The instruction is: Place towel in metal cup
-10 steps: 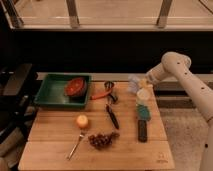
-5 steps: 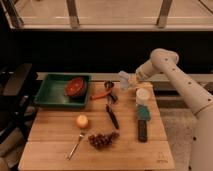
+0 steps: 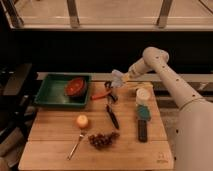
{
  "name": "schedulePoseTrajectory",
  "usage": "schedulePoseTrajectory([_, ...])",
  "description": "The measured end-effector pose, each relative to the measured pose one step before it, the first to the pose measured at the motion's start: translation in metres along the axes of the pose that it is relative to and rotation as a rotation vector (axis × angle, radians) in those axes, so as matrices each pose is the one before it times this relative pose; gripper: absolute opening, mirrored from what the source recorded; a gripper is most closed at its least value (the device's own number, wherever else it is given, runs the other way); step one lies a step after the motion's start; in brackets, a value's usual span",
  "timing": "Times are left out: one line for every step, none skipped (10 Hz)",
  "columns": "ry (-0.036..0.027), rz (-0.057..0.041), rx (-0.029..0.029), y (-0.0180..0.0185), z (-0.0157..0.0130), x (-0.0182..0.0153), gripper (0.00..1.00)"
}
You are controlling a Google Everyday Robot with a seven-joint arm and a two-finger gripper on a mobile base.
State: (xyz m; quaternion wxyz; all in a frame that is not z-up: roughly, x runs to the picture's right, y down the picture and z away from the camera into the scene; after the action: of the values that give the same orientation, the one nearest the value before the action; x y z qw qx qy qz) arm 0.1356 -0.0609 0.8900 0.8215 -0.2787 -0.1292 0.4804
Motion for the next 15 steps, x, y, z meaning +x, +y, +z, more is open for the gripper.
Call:
schedulePoseTrajectory([0.00267, -0.01138, -0.01789, 0.00651, 0.00848, -0.0054, 0.0])
schedulePoseTrajectory([0.00612, -0.01121, -0.01775, 0.00614, 0.01013, -0.004, 0.0])
schedulePoseTrajectory([0.00731, -0.01251, -0.01572, 0.00624, 0.01044, -0.00579, 0.0])
schedulePoseTrajectory([0.00763, -0.00684, -0.01258, 0.00155, 0.00875, -0.00301, 0.0])
schedulePoseTrajectory([0.00164, -0.00136, -0.00339, -0.00109, 0.00248, -0.00182, 0.02])
schedulePoseTrajectory([0.00168, 0.00049, -0.00131, -0.00351, 0.00293, -0.00256, 0.11])
schedulePoseTrajectory([-0.0004, 0.00048, -0.00157, -0.002, 0.00363, -0.00455, 0.22])
schedulePoseTrajectory([0.00127, 0.00369, -0.00249, -0.0021, 0.0052, -0.00344, 0.32])
schedulePoseTrajectory([-0.00028, 0.00737, 0.00117, -0.00383, 0.00192, -0.00046, 0.4])
schedulePoseTrajectory([-0.0006, 0.01089, -0.00086, -0.00453, 0.00179, 0.00072, 0.52])
schedulePoseTrajectory([0.0024, 0.00414, -0.00581, -0.00048, 0.00289, -0.00006, 0.62])
schedulePoseTrajectory([0.0024, -0.0021, -0.00791, 0.00153, 0.00311, -0.00152, 0.7])
schedulePoseTrajectory([0.00125, -0.00141, -0.00265, 0.00077, 0.001, -0.00013, 0.75])
schedulePoseTrajectory([-0.00082, 0.0029, 0.0021, -0.00186, -0.00181, 0.0018, 0.75])
schedulePoseTrajectory([0.00096, 0.00023, 0.00081, -0.0004, 0.00008, 0.00056, 0.75])
